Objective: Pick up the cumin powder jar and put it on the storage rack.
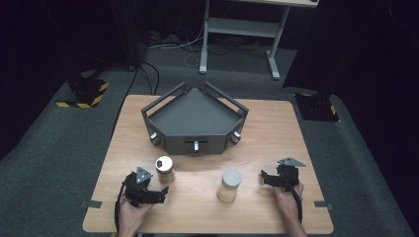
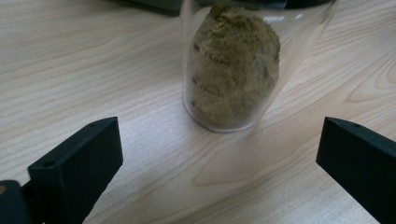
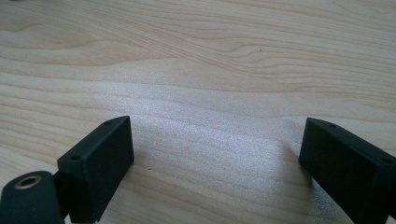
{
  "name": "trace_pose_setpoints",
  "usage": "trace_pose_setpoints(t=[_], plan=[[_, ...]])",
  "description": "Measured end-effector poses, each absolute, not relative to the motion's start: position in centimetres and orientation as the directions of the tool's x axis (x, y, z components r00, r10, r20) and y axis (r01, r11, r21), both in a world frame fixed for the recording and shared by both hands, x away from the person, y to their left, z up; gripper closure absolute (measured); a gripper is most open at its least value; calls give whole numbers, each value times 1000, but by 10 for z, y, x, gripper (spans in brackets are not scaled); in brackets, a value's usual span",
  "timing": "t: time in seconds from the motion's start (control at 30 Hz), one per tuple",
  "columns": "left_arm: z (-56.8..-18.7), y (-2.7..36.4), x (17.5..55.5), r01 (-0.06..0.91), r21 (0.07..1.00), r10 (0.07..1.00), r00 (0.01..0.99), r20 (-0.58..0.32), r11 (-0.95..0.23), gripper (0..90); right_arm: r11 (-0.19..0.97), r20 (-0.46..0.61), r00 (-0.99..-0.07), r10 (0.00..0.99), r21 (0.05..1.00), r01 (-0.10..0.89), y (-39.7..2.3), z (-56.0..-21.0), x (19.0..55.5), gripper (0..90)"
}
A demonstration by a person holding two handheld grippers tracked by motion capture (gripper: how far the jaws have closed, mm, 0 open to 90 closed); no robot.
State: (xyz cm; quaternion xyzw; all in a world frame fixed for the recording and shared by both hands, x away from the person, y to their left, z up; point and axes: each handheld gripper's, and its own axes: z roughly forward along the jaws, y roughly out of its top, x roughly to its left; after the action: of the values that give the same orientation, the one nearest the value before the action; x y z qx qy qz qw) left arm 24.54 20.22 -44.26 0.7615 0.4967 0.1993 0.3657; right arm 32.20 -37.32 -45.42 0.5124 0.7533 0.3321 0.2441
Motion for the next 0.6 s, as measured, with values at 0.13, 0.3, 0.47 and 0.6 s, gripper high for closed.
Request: trace_pose_setpoints(t=[0.13, 0.3, 0.47, 0.6], plan=[[-479, 169, 234, 527, 839, 920, 245, -307, 140, 5, 255, -28, -356, 934, 751, 609, -373, -454, 322, 91], [-479, 162, 241, 521, 841, 918, 248, -309, 142, 5, 255, -28, -356, 934, 751, 609, -373, -454, 322, 91], [-464, 170, 249, 544, 838, 923, 308, -232, 29, 5, 255, -28, -357, 934, 751, 609, -373, -454, 322, 91], [-460, 169, 254, 536, 844, 919, 317, -236, 32, 6, 255, -27, -356, 934, 751, 610, -374, -454, 322, 92]])
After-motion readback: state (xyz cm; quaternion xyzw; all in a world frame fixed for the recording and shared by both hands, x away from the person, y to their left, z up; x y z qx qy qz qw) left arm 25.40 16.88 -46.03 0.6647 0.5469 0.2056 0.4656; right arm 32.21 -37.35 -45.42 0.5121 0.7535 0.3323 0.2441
